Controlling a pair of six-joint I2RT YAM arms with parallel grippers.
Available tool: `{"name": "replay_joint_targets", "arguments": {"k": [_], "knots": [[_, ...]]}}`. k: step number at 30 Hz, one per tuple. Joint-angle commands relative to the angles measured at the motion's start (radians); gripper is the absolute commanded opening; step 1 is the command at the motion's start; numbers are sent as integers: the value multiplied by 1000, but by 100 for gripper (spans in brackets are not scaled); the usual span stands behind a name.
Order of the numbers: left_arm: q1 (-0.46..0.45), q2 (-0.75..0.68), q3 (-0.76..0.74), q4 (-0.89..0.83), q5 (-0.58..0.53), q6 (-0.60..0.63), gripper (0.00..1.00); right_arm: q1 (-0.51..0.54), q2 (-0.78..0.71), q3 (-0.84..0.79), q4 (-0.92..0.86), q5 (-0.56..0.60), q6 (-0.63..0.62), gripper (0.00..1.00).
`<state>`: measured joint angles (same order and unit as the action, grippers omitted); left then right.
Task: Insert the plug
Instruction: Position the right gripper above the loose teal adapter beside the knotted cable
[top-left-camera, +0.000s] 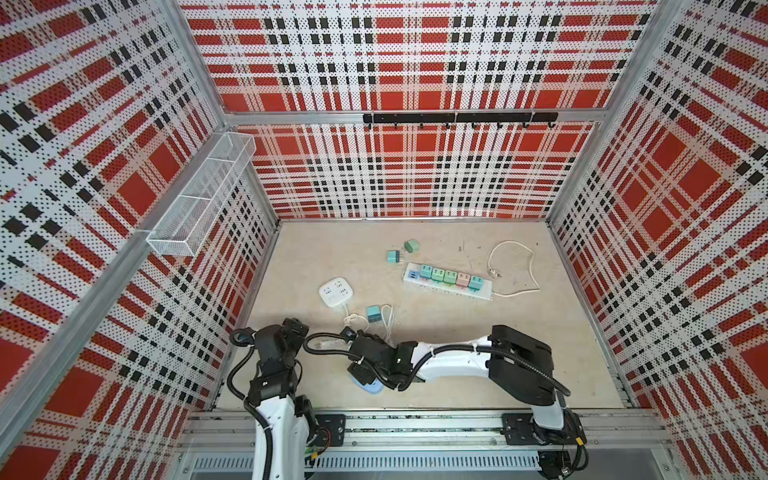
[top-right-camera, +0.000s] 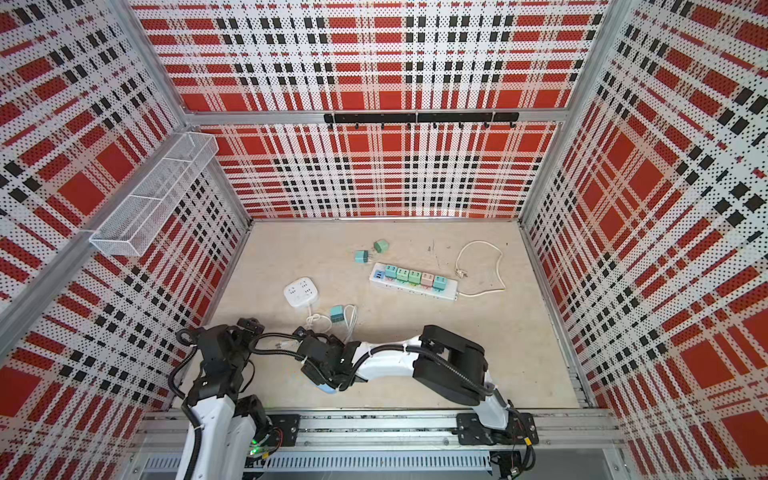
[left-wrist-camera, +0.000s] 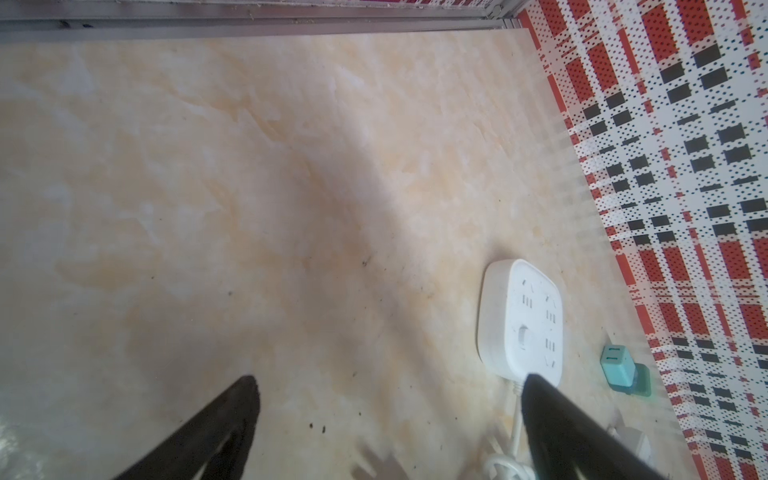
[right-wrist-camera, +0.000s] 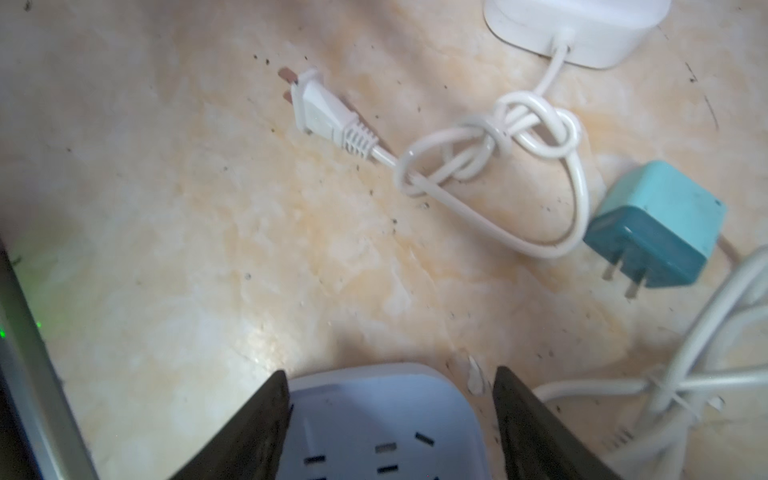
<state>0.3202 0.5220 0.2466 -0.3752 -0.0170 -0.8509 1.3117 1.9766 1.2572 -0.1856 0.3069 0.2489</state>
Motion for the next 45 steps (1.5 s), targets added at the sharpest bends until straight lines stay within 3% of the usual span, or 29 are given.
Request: {"name": "replay_joint_targets", "arguments": {"k": [1, 5, 8, 18, 22, 26, 29, 36, 42, 45], "knots": [[6, -2, -9, 19, 21, -11, 99, -3, -58, -117, -117, 83, -36, 82], [-26, 2, -9, 47, 42, -16, 99, -22, -134, -225, -106, 91, -20, 82], [-98, 8, 1, 59, 11, -3, 99, -53, -173, -292, -94, 92, 5, 82], [-549, 129, 88, 137, -253, 110, 100, -115, -291, -437, -21, 132, 39, 83], [-639, 182, 85, 236, -237, 210, 99, -115, -323, -428, 3, 146, 42, 83], [-649, 193, 30, 339, -245, 293, 99, -115, -382, -420, 53, 170, 59, 83], [-638, 169, -3, 363, -288, 276, 100, -112, -420, -426, 101, 153, 94, 82], [-630, 163, -114, 547, -364, 269, 99, 20, -370, -372, 49, 106, 189, 65], [-555, 223, -94, 555, -296, 256, 99, 67, -290, -378, 34, 3, 312, 54], [-547, 237, -92, 559, -277, 251, 99, 67, -283, -406, 34, 7, 344, 52]]}}
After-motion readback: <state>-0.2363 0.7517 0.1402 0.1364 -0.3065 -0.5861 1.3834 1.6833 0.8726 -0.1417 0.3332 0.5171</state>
